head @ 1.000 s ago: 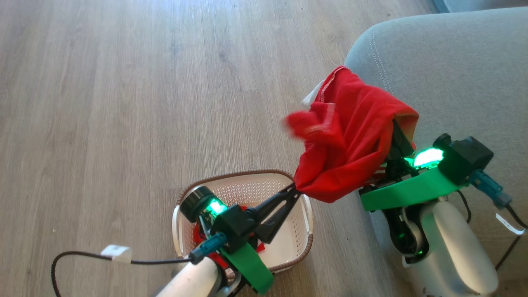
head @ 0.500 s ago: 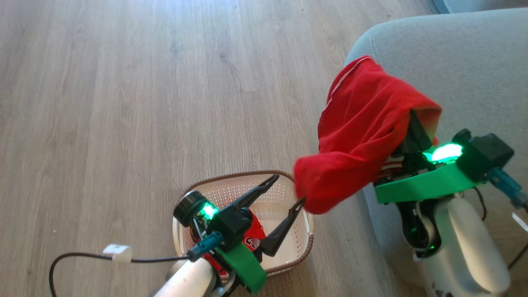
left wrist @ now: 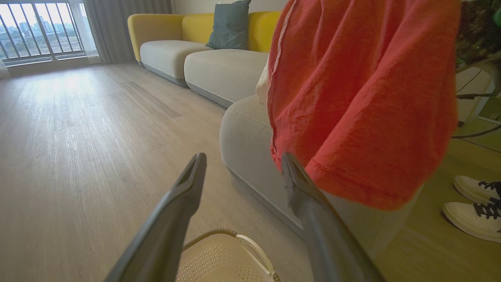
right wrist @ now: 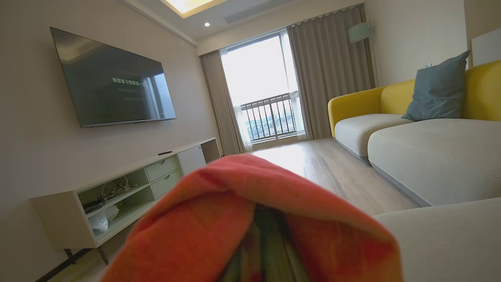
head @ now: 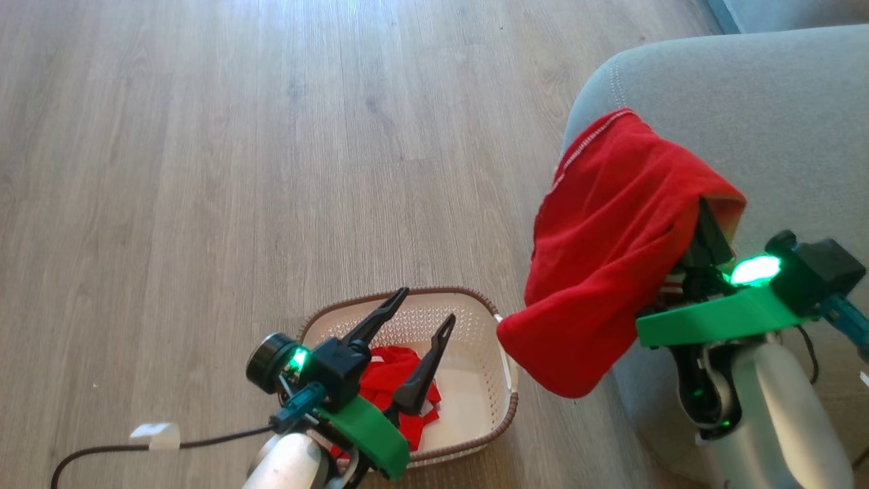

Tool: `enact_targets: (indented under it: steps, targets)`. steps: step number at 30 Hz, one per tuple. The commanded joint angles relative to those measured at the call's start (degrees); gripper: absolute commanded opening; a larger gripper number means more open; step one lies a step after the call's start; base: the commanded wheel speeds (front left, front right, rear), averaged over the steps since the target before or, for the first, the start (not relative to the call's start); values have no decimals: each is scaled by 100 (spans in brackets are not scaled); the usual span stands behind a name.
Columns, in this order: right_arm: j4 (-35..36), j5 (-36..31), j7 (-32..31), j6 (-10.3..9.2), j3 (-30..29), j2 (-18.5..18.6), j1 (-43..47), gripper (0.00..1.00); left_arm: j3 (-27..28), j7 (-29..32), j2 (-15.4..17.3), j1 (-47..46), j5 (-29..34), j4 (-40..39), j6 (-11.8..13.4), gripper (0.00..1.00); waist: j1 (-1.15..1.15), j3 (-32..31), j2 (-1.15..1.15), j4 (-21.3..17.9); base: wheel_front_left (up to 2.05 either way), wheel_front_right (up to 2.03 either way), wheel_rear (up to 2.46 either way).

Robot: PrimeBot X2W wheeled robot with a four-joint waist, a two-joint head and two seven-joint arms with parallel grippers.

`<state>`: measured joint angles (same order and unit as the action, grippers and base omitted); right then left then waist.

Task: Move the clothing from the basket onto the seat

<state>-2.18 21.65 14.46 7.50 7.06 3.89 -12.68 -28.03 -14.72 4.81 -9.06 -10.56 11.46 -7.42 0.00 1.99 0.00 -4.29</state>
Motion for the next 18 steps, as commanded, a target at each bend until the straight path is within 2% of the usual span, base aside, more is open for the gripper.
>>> enact_targets:
  steps: [1, 10, 18]
  targets:
    - [173, -76, 53, -1, 10, -24, -65, 0, 194, -28, -60, -114, 43, -257, -7, 100, 0, -15, 0, 5, 0, 0, 0]
    - [-31, -50, 53, -1, -412, -50, 287, 0, 130, -28, -59, 48, 148, -427, -7, 100, 0, -51, 0, 19, 0, 0, 0]
    - [-268, -17, 53, -1, -522, -71, 436, 0, -30, -28, 8, 171, 137, -356, -7, 100, 0, -53, 0, -18, 0, 0, 0]
